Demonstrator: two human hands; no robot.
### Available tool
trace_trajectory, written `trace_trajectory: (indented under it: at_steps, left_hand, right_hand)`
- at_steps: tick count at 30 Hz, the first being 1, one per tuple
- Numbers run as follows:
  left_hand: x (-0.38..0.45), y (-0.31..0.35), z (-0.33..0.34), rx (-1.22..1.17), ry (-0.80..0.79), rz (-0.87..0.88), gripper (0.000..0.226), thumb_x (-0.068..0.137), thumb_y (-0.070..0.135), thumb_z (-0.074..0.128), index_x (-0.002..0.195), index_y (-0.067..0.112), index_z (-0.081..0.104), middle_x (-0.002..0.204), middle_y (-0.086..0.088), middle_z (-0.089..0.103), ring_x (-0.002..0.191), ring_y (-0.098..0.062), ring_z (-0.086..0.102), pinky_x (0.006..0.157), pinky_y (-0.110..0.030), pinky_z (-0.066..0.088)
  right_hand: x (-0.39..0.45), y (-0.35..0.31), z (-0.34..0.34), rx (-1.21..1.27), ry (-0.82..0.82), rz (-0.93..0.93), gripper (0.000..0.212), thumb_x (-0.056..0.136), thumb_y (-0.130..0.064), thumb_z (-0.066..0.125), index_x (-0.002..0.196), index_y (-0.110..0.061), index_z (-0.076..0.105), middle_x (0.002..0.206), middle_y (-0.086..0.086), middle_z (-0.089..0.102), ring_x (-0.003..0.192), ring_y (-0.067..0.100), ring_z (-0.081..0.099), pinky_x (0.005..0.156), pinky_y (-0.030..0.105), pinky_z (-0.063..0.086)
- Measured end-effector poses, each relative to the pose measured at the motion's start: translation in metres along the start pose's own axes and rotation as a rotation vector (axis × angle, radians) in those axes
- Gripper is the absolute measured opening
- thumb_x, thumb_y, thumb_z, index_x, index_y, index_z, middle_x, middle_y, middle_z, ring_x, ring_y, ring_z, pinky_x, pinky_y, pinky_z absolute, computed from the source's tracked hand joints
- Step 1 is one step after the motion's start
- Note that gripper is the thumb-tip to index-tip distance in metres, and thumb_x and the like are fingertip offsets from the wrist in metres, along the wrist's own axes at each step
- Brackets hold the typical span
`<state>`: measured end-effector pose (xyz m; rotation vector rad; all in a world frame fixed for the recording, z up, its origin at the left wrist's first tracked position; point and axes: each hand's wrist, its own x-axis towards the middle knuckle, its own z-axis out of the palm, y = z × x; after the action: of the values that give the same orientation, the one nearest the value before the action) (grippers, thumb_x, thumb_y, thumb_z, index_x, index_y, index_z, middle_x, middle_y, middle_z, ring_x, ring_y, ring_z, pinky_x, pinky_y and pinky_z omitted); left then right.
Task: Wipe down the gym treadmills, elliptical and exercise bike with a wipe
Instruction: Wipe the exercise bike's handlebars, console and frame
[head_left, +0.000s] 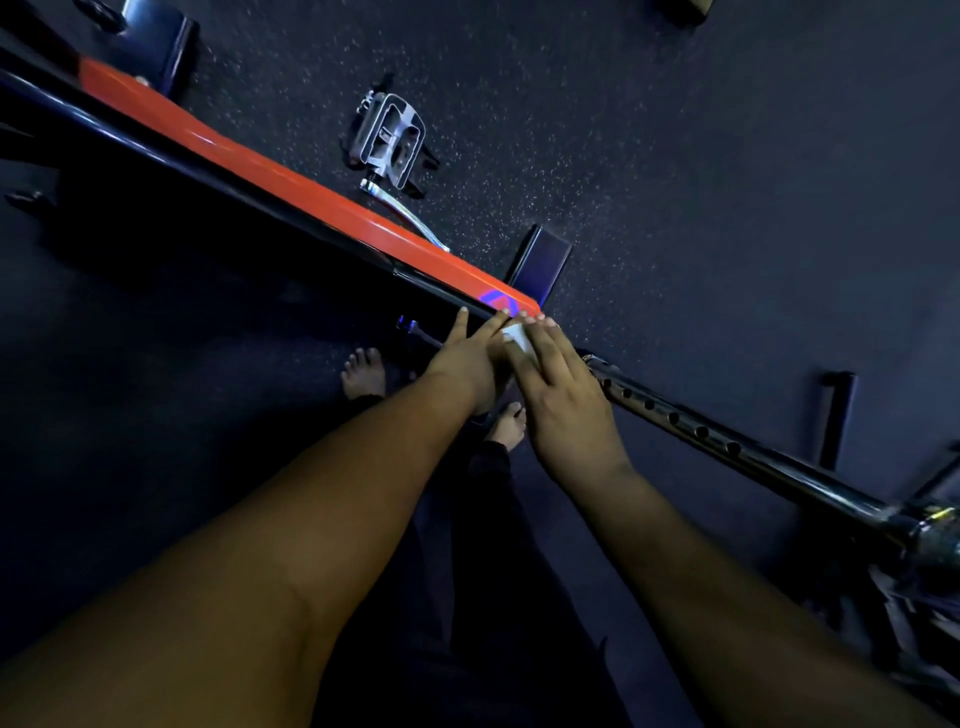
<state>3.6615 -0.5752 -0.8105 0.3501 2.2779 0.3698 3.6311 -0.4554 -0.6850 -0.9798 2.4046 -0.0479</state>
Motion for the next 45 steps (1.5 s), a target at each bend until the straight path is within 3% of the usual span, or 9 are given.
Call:
trace_trajectory:
  at_steps: [7, 15, 21, 26, 30, 32, 35, 38, 45]
  left_hand:
    - [-0.002, -0.035, 0.007, -0.064, 0.072, -0.178, 0.087, 0.099, 0.033, 0.052, 0.161, 0.033, -0.009, 0.170, 0.001, -0.016, 0.157, -0.026, -0.010, 0.119, -0.071, -0.003]
    - [0.001, -0.082, 0.021, -0.218, 0.082, -0.313, 0.097, 0.096, 0.072, 0.041, 0.160, 0.029, -0.018, 0.171, 0.003, -0.013, 0.157, -0.029, -0.013, 0.123, -0.063, -0.003]
    - [0.005, -0.073, 0.016, -0.320, 0.036, -0.344, 0.099, 0.092, 0.080, 0.031, 0.160, 0.028, -0.018, 0.170, 0.001, -0.019, 0.156, -0.031, -0.018, 0.124, -0.059, -0.004]
    - [0.004, -0.079, 0.010, -0.312, -0.020, -0.318, 0.099, 0.092, 0.081, 0.029, 0.160, 0.028, -0.020, 0.169, 0.002, -0.022, 0.156, -0.030, -0.019, 0.124, -0.059, -0.005]
    - [0.002, -0.073, 0.008, -0.316, -0.033, -0.315, 0.102, 0.092, 0.080, 0.032, 0.160, 0.024, -0.019, 0.169, -0.003, -0.022, 0.155, -0.032, -0.018, 0.124, -0.060, -0.003]
    - [-0.003, -0.068, 0.006, -0.322, -0.030, -0.313, 0.102, 0.093, 0.078, 0.034, 0.161, 0.022, -0.017, 0.169, -0.004, -0.021, 0.156, -0.031, -0.017, 0.124, -0.060, -0.003]
    - [-0.011, -0.062, 0.008, -0.320, 0.002, -0.305, 0.101, 0.095, 0.073, 0.040, 0.162, 0.020, -0.014, 0.170, -0.004, -0.018, 0.157, -0.030, -0.013, 0.124, -0.060, -0.001]
    - [-0.016, -0.060, 0.012, -0.309, 0.029, -0.306, 0.101, 0.096, 0.069, 0.046, 0.162, 0.020, -0.012, 0.170, -0.004, -0.017, 0.157, -0.028, -0.009, 0.124, -0.060, 0.002]
    - [-0.020, -0.056, 0.008, -0.309, 0.020, -0.281, 0.099, 0.096, 0.065, 0.050, 0.163, 0.018, -0.005, 0.171, -0.006, -0.012, 0.158, -0.021, -0.005, 0.123, -0.060, 0.003]
  right_hand:
    - [0.057, 0.000, 0.003, -0.049, -0.114, 0.122, 0.030, 0.100, -0.029, 0.049, 0.113, -0.006, 0.063, 0.108, 0.017, 0.061, 0.093, 0.038, 0.058, 0.076, 0.047, 0.050]
    - [0.008, 0.010, 0.011, -0.045, 0.031, -0.039, 0.054, 0.091, -0.010, 0.043, 0.145, -0.007, 0.050, 0.149, 0.020, 0.044, 0.140, 0.039, 0.039, 0.114, 0.046, 0.034]
    - [0.060, 0.004, 0.012, -0.169, 0.002, -0.009, 0.015, 0.092, -0.022, 0.064, 0.089, -0.008, 0.067, 0.095, 0.014, 0.059, 0.084, 0.037, 0.058, 0.063, 0.042, 0.048]
    - [0.023, 0.014, 0.017, -0.223, 0.023, -0.248, 0.038, 0.094, -0.014, 0.047, 0.127, -0.007, 0.064, 0.134, 0.015, 0.057, 0.132, 0.042, 0.047, 0.110, 0.056, 0.039]
    - [-0.006, 0.013, 0.013, -0.170, -0.011, -0.383, 0.049, 0.095, -0.010, 0.036, 0.136, -0.006, 0.061, 0.141, 0.012, 0.060, 0.142, 0.034, 0.045, 0.118, 0.059, 0.030]
    - [-0.028, 0.008, 0.018, 0.105, 0.008, -0.228, 0.046, 0.095, -0.005, 0.043, 0.138, -0.009, 0.061, 0.138, 0.005, 0.063, 0.137, 0.022, 0.051, 0.118, 0.048, 0.036]
    - [-0.037, -0.017, 0.022, 0.832, 0.240, 0.521, 0.029, 0.103, -0.005, 0.052, 0.126, -0.015, 0.068, 0.124, -0.007, 0.069, 0.114, -0.005, 0.061, 0.099, 0.022, 0.048]
    - [-0.003, -0.042, 0.027, 1.702, 0.349, 1.218, 0.028, 0.108, -0.023, 0.048, 0.118, -0.003, 0.065, 0.116, 0.015, 0.072, 0.091, 0.018, 0.070, 0.077, 0.029, 0.059]
    - [0.066, -0.037, 0.018, 2.517, 0.873, 1.493, 0.085, 0.075, -0.044, 0.088, 0.138, -0.010, 0.041, 0.134, 0.015, 0.057, 0.103, 0.033, 0.071, 0.063, 0.049, 0.062]
